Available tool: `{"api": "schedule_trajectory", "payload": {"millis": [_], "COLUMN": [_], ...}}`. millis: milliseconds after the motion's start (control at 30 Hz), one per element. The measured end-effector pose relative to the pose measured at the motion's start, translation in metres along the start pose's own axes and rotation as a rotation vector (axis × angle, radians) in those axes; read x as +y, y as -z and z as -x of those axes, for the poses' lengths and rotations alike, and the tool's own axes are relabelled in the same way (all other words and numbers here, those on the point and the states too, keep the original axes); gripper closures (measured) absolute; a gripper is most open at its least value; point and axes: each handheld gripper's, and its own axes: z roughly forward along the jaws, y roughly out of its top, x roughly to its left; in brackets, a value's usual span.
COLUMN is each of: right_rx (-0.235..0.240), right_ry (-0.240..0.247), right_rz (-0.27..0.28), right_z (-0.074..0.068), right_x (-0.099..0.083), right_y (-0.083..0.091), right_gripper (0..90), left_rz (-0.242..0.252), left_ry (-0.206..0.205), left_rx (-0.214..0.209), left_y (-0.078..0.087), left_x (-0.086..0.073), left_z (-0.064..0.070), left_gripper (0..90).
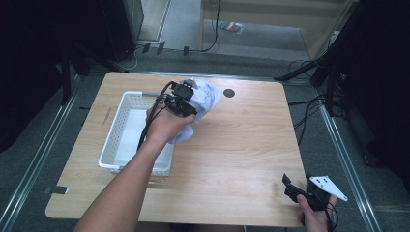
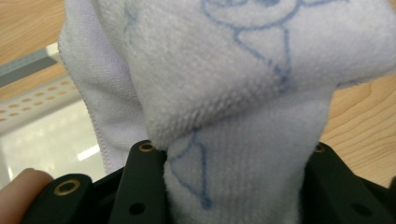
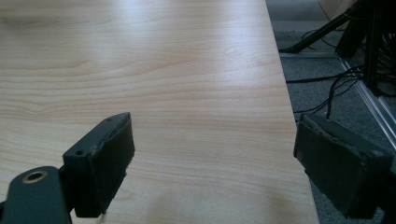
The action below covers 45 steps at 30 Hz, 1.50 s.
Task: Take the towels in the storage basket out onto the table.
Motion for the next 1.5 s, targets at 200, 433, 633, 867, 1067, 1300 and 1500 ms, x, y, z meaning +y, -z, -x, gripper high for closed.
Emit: {"api": "schedule_trajectory", "payload": {"millis": [200, 433, 633, 867, 1067, 1300, 1500], "right_rx": [0.003, 0.006, 0.008, 0.008, 0.007, 0.008, 0.006], "right_ry": [-0.002, 0.000, -0.001, 0.002, 0.001, 0.002, 0.006], "right_rz": [0.000, 0.001, 0.002, 0.004, 0.003, 0.004, 0.002], "right_z": [0.000, 0.000, 0.000, 0.000, 0.000, 0.000, 0.000], "right_x": [0.000, 0.000, 0.000, 0.000, 0.000, 0.000, 0.000], "right_y": [0.000, 0.000, 0.000, 0.000, 0.000, 0.000, 0.000], "right_gripper": [12.5, 12.5, 12.5, 12.5, 12.6, 12.5, 12.5], "left_rz": [-0.005, -0.021, -0.020, -0.021, -0.029, -0.038, -0.040], "left_ry": [-0.015, -0.036, -0.040, -0.036, -0.048, -0.040, -0.022], "left_rx": [-0.015, -0.043, -0.056, -0.102, -0.112, -0.119, -0.129], "left_y": [-0.010, -0.024, -0.032, -0.040, -0.049, -0.059, -0.068], "left_x": [0.006, 0.010, 0.011, 0.013, 0.012, 0.007, 0.000], "left_z": [0.015, 0.035, 0.045, 0.053, 0.060, 0.060, 0.058], "left_gripper": [61.1, 61.1, 61.0, 61.0, 61.0, 60.7, 60.1]}}
